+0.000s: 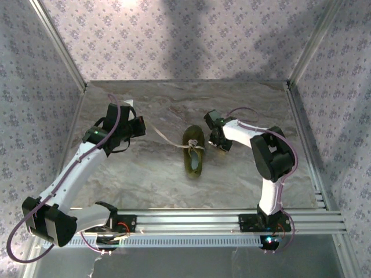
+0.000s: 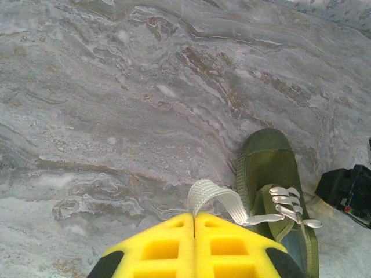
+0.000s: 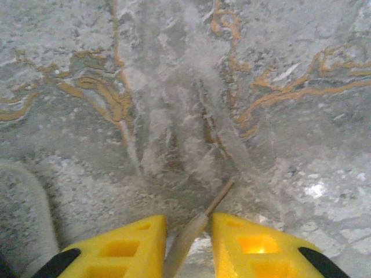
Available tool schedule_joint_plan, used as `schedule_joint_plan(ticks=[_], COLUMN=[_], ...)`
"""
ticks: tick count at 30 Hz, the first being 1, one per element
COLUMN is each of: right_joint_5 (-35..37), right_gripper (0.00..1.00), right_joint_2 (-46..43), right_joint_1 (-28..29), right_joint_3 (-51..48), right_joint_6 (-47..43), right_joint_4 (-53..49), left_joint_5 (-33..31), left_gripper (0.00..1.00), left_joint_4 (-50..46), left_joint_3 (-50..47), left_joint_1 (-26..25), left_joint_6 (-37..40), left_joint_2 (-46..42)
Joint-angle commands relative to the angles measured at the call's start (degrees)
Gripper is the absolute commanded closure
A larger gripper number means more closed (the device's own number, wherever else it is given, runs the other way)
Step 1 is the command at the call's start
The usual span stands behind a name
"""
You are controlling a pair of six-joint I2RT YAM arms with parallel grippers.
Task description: Tie the shoes
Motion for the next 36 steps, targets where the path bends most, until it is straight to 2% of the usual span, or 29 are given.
schedule_joint_plan(ticks=[1, 8, 17, 23, 27, 31, 36], right_joint_5=[-2.6, 3.1, 14.4, 13.8, 7.6, -1.0, 5.5], right_gripper=[0.82, 1.00, 1.00, 1.00, 1.00, 1.00, 1.00], right_joint_2=[-0.4, -15.1, -34.3, -44.6, -47.5, -45.8, -42.5], right_joint_1=[-0.4, -3.4, -10.3, -15.6, -15.9, -14.5, -8.2], right_joint_3=[-1.3, -8.8, -11.6, -10.8, -8.3, -4.1, 2.3], right_joint_6=[0.8, -1.3, -6.0, -11.5, -18.1, -21.5, -20.9], right_joint_4=[3.3, 3.4, -6.1, -7.7, -4.2, -1.0, -3.1], left_joint_5=[1.6, 3.5, 1.7, 0.0, 0.3, 1.3, 3.2], left_gripper=[1.00, 1.00, 1.00, 1.00, 1.00, 1.00, 1.00], left_joint_4=[1.6, 2.4, 2.8, 2.9, 3.0, 4.2, 6.1], left_joint_3=[0.3, 0.8, 1.7, 1.4, 1.3, 0.0, -2.8], left_joint_1=[0.4, 0.4, 0.5, 1.4, 1.6, 1.6, 1.6], left_joint_6=[-0.7, -0.2, -0.6, -0.8, -0.3, 0.8, 1.7], left_joint_2=[-0.6, -0.2, 0.9, 0.8, 0.7, -0.7, -3.8])
